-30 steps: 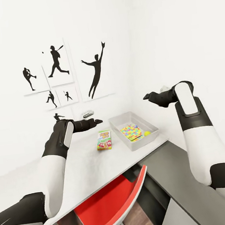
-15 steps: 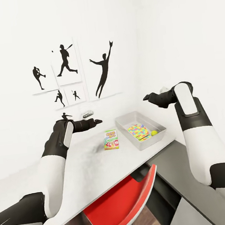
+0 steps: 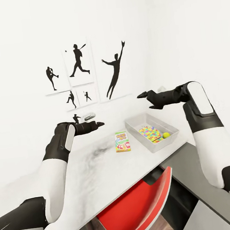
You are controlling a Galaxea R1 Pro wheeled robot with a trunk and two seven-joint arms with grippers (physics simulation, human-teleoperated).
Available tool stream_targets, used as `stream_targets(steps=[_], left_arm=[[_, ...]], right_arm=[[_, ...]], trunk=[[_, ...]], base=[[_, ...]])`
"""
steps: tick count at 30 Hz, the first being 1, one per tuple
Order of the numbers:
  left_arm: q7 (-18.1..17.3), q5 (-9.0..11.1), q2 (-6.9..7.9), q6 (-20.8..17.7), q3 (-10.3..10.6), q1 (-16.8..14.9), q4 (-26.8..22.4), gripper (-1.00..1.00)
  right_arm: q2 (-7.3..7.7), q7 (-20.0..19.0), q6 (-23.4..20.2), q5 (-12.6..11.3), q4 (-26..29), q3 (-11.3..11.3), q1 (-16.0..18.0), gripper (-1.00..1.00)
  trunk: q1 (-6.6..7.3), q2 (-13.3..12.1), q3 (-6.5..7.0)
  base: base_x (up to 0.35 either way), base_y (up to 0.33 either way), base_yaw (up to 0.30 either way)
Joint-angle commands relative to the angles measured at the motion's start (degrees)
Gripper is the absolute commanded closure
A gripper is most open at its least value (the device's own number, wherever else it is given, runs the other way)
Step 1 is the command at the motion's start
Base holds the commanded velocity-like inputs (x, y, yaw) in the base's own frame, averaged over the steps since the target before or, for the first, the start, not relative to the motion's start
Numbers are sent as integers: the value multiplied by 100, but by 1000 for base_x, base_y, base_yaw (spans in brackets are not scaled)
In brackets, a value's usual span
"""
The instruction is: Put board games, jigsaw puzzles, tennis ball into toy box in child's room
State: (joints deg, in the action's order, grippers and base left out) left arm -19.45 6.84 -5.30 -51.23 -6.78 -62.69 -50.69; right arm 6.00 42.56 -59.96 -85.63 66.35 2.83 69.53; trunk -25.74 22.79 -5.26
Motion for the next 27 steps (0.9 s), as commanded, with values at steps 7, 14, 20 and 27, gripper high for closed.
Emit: stream_targets(steps=[7,14,20,27], left_arm=[[3,29,-14,-37,-17,-6,-2,-100],[3,48,-23,-36,-12,-6,-2,-100],[3,57,-32,-47,-14,-6,-2,-100],[3,59,-40,-53,-13,-6,-1,-100]], right_arm=[[606,312,32,-1521,646,512,-9,-100],[969,1328,58,-2639,760,543,-48,-100],[1028,1821,63,-3118,824,461,-53,-100],[1042,1890,58,-3196,835,424,-58,-100]], trunk=[[-4,13,-14],[-4,13,-14],[-4,13,-14],[-4,13,-14]], base=[[0,25,0],[0,-79,0],[0,-134,-22],[44,-18,-177]])
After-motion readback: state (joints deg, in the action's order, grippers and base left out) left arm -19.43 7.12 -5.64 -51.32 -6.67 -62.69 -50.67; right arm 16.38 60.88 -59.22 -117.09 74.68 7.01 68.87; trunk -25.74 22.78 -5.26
